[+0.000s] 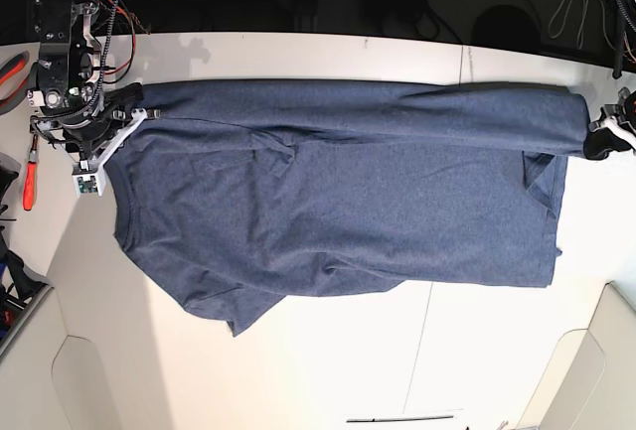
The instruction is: Layout the t-shirt on the table in an organized manner, then fold the t-shirt properly
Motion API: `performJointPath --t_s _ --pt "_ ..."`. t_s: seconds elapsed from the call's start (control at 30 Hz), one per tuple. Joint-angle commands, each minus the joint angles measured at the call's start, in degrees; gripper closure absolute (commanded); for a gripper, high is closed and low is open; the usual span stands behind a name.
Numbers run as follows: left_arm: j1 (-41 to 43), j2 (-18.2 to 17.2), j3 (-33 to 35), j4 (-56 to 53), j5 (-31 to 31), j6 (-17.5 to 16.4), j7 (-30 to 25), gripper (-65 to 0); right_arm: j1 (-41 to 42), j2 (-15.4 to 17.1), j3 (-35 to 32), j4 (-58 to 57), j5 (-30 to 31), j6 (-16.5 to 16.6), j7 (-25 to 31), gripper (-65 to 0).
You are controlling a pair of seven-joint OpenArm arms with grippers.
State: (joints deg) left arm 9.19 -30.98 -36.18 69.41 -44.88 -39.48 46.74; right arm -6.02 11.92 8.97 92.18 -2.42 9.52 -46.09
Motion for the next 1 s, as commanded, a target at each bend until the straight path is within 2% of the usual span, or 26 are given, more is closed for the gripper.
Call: performJointPath --t_s 0.0,0.1,0.2,0.27,0.4,0.47,0.57,0.63,0.77,0.87,0.97 --pt "-0.46 -1.60 -1.11 0.72 -1.99 -0.52 -1.07 0.0 0.61 0.61 0.28 0.79 -0.17 -0.39 0.90 -7.3" --pt "-0.46 -1.60 -1.73 0.72 -5.29 -0.52 -1.05 0.0 0.61 0.61 0.28 0.79 -0.17 -0.39 1.01 -7.3" --pt "-0.50 -1.60 -1.70 0.72 -10.58 -0.52 -1.09 -19.4 0.61 0.59 0.28 0.81 -0.17 -0.37 1.09 -7.3" --pt "-0.98 -1.60 -1.70 0.76 -12.94 -0.52 -1.09 -25.7 0.61 0.61 0.28 0.81 -0.20 -0.37 1.09 -7.3" --pt "-2.23 -1.62 -1.73 0.81 -12.94 -0.52 -1.03 -25.8 0.63 0.63 0.28 1.31 -2.58 -0.72 1.70 -7.7" --pt "-2.54 -1.62 -1.73 0.81 -13.00 -0.52 -0.48 -25.7 0.61 0.63 0.28 2.36 -4.37 -3.41 2.23 -9.7" --pt "-2.49 -1.64 -1.73 0.83 -13.51 -0.52 -0.17 -25.7 0.61 0.61 0.28 5.31 -6.40 -5.46 2.62 -11.9" --pt "-2.51 -1.95 -1.73 0.87 -13.81 -0.52 0.17 -25.6 0.61 0.61 0.28 8.13 -6.38 -5.49 2.64 -11.9" --pt "-2.49 -3.52 -2.01 2.32 -18.62 -0.52 3.74 -25.6 0.61 0.61 0.28 13.97 -4.83 -3.80 2.62 -11.9" --pt "-2.49 -4.52 -2.27 4.37 -20.09 -0.52 8.13 -25.6 0.59 0.59 0.28 16.11 -2.32 -1.57 1.81 -11.9" --pt "-2.47 -5.18 -2.27 5.09 -20.02 -0.52 13.40 -25.6 0.37 0.59 0.28 16.02 -2.56 -1.60 -1.11 -12.5"
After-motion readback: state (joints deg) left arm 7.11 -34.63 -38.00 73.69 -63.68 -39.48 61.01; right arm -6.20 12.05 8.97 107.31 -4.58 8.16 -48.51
